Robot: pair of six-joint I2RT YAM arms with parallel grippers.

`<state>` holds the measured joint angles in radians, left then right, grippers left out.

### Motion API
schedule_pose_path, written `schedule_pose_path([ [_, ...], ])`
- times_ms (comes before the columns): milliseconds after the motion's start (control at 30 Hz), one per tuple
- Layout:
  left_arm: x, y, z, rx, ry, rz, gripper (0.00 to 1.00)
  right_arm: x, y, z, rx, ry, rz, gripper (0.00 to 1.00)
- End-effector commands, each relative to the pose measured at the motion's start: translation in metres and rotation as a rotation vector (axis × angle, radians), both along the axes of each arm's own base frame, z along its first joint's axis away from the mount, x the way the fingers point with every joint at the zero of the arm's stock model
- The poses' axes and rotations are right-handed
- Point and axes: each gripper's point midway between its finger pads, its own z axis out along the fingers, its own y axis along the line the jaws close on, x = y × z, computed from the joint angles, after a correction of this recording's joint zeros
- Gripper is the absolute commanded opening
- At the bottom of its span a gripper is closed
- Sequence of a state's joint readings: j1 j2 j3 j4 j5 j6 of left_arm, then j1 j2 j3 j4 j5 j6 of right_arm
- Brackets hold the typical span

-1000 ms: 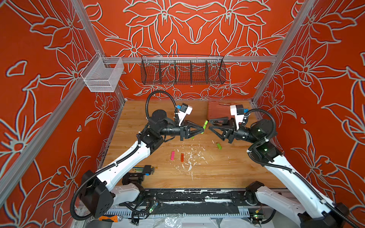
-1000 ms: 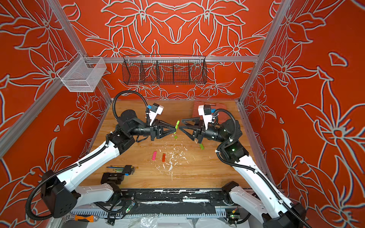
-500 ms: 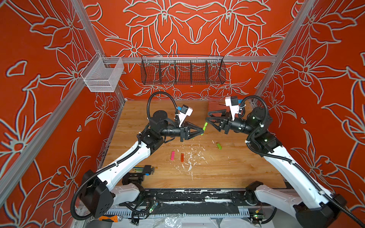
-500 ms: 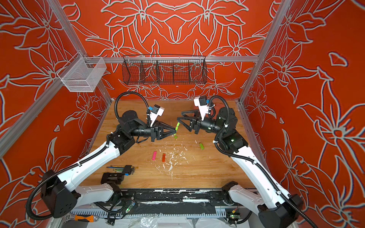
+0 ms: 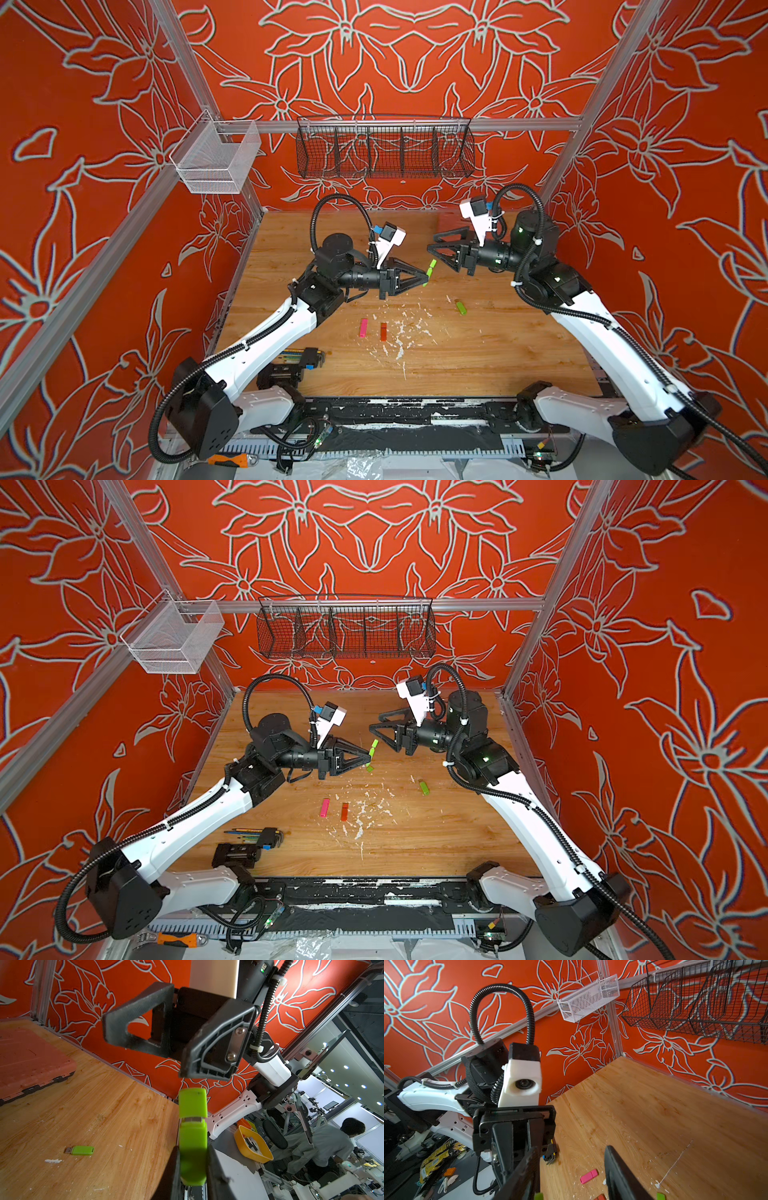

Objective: Close the usb drive cover
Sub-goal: Close the cover of the USB drive.

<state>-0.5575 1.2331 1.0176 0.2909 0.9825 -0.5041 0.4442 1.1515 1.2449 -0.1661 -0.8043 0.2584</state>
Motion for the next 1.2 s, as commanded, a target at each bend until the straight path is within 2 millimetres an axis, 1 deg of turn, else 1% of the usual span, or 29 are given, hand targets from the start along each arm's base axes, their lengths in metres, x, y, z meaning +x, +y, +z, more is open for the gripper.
schedule_pose_path([
  [0, -0.009, 0.002, 0.009, -0.014, -0.041, -0.024, 0.17, -0.009, 0.003, 0.003, -0.012, -0.02, 0.06, 0.53],
  [200, -0.007, 0.0, 0.007, -0.011, -0.039, -0.027, 0.17, -0.01, 0.001, 0.002, -0.022, -0.023, 0.047, 0.53],
  [433, -0.005, -0.002, 0.01, -0.017, -0.04, -0.036, 0.17, 0.0, -0.006, -0.009, -0.099, -0.026, -0.06, 0.53],
  [500, -0.005, -0.002, 0.01, -0.018, -0.042, -0.037, 0.17, 0.007, -0.012, -0.009, -0.106, -0.019, -0.124, 0.53],
  [600, -0.006, -0.002, 0.008, -0.016, -0.034, -0.037, 0.17, 0.012, -0.031, 0.005, -0.09, -0.045, -0.223, 0.54],
  [633, -0.006, -0.002, 0.007, -0.014, -0.028, -0.038, 0.17, 0.011, -0.037, 0.011, -0.074, -0.058, -0.236, 0.54],
  [700, -0.007, -0.001, 0.007, -0.014, -0.029, -0.038, 0.17, 0.001, -0.04, 0.018, -0.029, -0.081, -0.184, 0.55],
  [800, -0.008, 0.0, 0.007, -0.016, -0.032, -0.038, 0.17, -0.03, -0.027, 0.025, 0.075, -0.106, 0.023, 0.54],
  [867, -0.008, 0.0, 0.007, -0.02, -0.032, -0.037, 0.17, -0.047, -0.021, 0.023, 0.136, -0.102, 0.143, 0.55],
  [933, -0.008, 0.0, 0.007, -0.02, -0.03, -0.041, 0.17, -0.06, -0.019, 0.02, 0.163, -0.1, 0.218, 0.55],
  [967, -0.008, -0.001, 0.007, -0.02, -0.031, -0.042, 0.17, -0.063, -0.018, 0.019, 0.177, -0.097, 0.243, 0.55],
  [1133, -0.009, -0.002, 0.01, -0.029, -0.027, -0.058, 0.17, -0.057, -0.015, 0.002, 0.188, -0.051, 0.233, 0.56],
  [1167, -0.008, -0.002, 0.01, -0.029, -0.025, -0.057, 0.17, -0.057, -0.015, 0.003, 0.199, -0.057, 0.242, 0.56],
])
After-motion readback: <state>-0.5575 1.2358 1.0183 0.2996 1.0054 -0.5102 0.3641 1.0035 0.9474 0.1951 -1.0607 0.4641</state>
